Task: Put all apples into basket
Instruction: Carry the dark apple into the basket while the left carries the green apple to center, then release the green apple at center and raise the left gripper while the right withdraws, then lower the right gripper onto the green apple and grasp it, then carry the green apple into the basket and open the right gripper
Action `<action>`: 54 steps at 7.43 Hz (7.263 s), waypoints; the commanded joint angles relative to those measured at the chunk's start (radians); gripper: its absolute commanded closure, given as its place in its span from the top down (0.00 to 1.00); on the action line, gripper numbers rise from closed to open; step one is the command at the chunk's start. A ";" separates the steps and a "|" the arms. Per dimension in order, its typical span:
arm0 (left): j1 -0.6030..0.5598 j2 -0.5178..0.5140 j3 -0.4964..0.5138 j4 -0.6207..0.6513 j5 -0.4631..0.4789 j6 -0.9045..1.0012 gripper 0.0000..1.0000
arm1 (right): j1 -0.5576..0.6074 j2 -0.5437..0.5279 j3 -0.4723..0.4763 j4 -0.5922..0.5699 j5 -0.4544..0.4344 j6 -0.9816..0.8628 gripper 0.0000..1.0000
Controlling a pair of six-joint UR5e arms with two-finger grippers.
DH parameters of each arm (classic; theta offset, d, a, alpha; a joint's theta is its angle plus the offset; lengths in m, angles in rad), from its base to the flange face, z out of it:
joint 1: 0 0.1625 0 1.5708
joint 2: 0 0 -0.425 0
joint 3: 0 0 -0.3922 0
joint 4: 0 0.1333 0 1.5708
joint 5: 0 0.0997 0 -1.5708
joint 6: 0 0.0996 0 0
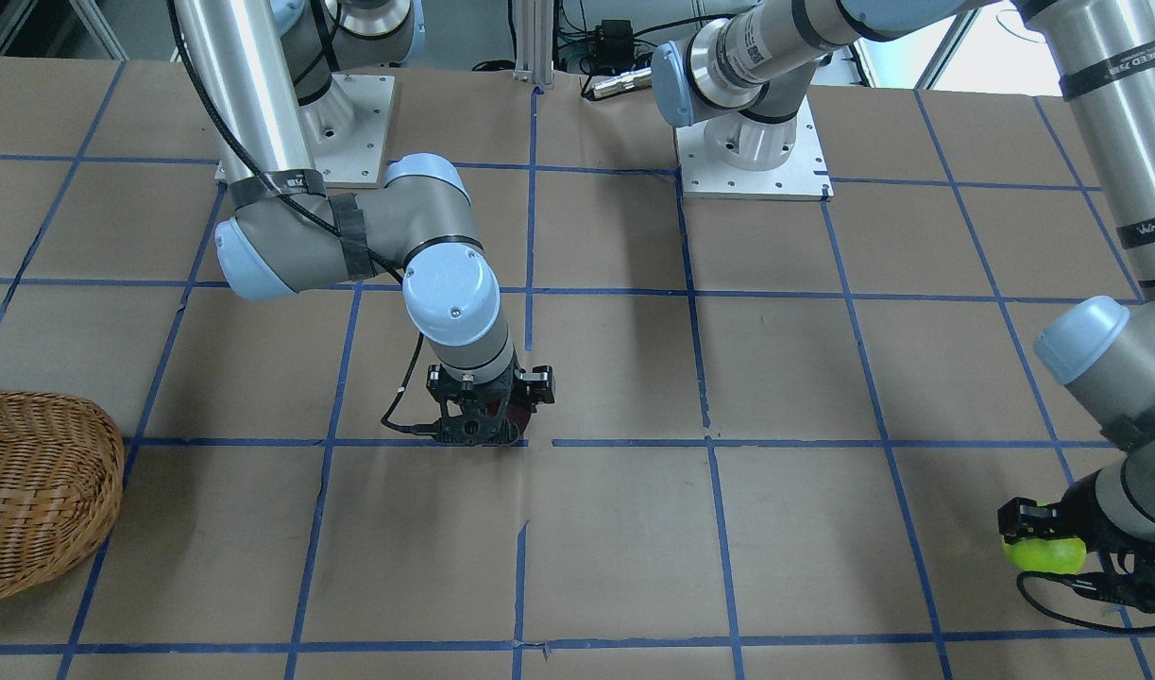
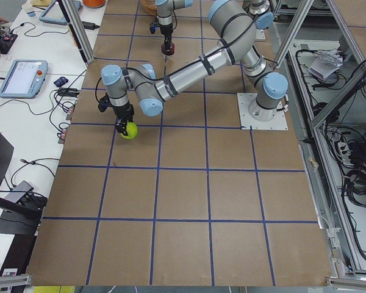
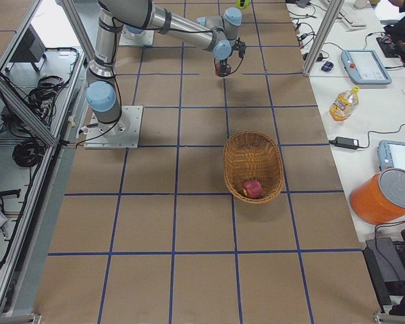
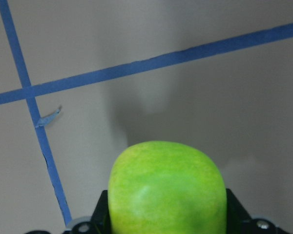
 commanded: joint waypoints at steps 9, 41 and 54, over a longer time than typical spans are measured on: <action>-0.648 0.063 -0.225 0.301 -0.279 -0.942 0.02 | -0.856 0.091 -0.049 -0.191 -0.077 -1.186 0.61; -0.326 0.618 -0.202 -0.374 -0.094 -0.691 1.00 | 0.038 0.094 -0.063 -0.169 0.015 -0.084 0.52; -0.320 0.614 -0.185 -0.371 -0.104 -0.689 1.00 | -0.771 0.030 -0.008 -0.165 -0.085 -0.968 1.00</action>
